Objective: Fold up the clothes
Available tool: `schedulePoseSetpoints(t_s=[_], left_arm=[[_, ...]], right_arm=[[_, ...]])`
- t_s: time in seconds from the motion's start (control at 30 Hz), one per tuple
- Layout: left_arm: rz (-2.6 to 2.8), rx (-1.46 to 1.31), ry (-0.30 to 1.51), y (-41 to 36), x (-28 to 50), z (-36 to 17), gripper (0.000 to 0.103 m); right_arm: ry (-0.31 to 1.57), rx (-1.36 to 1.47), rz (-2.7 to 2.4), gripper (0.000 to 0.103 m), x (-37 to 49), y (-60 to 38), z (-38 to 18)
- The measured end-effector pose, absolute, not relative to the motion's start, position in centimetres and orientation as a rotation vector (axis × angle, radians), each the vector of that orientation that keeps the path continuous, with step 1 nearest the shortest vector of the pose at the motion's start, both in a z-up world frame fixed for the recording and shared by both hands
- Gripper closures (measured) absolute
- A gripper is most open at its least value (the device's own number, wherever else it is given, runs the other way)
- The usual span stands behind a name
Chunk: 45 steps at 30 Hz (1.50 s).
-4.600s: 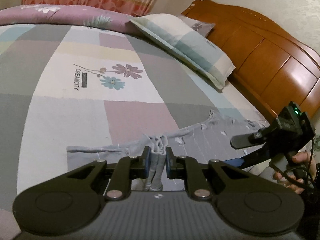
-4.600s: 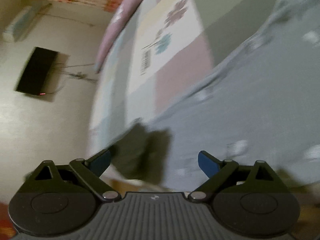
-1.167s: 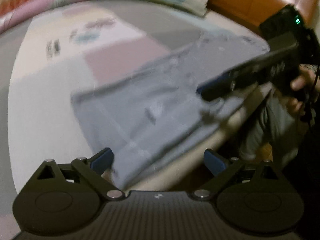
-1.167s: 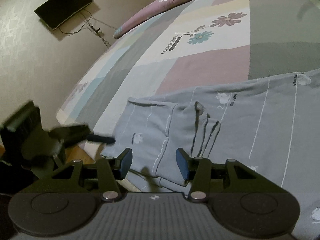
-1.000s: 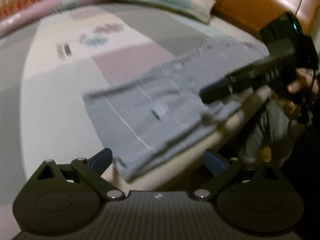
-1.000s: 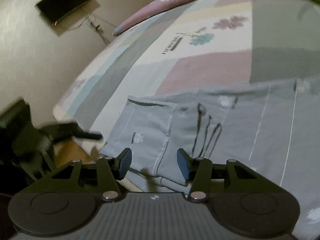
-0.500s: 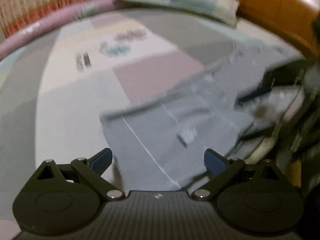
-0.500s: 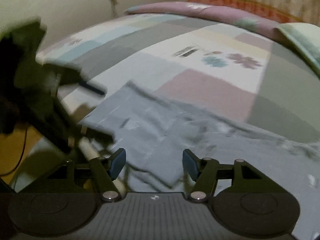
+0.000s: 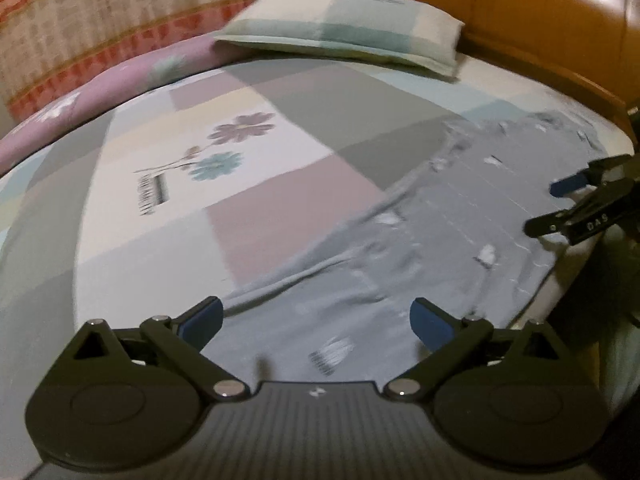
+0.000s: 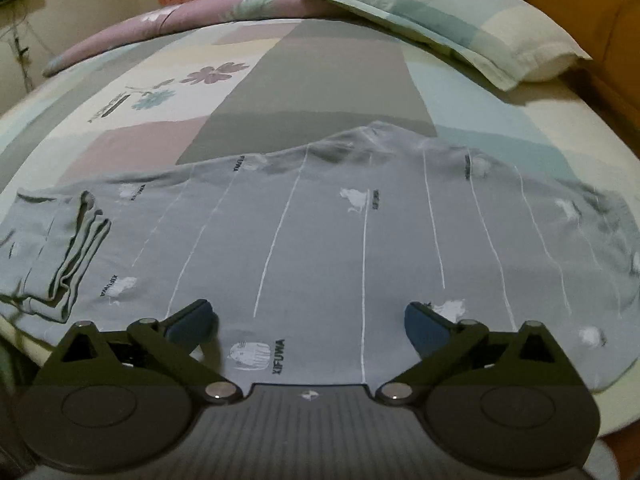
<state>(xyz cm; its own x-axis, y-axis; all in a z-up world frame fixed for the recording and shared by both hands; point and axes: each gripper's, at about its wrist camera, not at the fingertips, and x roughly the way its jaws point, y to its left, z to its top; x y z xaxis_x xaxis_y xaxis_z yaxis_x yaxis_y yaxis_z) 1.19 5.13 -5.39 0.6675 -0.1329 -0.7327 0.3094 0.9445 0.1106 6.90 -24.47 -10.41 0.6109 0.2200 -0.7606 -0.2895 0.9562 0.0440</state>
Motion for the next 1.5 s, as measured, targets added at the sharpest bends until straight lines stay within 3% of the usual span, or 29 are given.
schedulePoseSetpoints(t_s=[0.23, 0.53, 0.7, 1.07, 1.33, 1.5], left_arm=[[-0.267, 0.17, 0.899, 2.5, 3.2, -9.0, 0.003], [-0.216, 0.178, 0.901, 3.0, 3.0, -8.3, 0.003], [-0.206, 0.084, 0.926, 4.0, 2.8, -8.8, 0.003], [-0.225, 0.065, 0.907, 4.4, 3.3, -9.0, 0.003], [-0.235, 0.055, 0.907, 4.7, 3.4, -9.1, 0.003], [-0.233, 0.069, 0.886, 4.7, 2.9, -8.3, 0.003]], right_arm=[[0.839, -0.071, 0.313, 0.0, 7.2, -24.4, -10.4], [0.682, -0.058, 0.481, 0.0, 13.4, -23.8, -7.1], [0.788, -0.038, 0.58, 0.0, 18.5, -20.9, -10.4], [0.678, -0.009, 0.478, 0.0, 18.4, -23.2, -7.3], [0.748, -0.021, 0.356, 0.0, 22.3, -24.8, -10.5], [0.754, -0.004, 0.324, 0.0, 22.2, -25.8, -8.4]])
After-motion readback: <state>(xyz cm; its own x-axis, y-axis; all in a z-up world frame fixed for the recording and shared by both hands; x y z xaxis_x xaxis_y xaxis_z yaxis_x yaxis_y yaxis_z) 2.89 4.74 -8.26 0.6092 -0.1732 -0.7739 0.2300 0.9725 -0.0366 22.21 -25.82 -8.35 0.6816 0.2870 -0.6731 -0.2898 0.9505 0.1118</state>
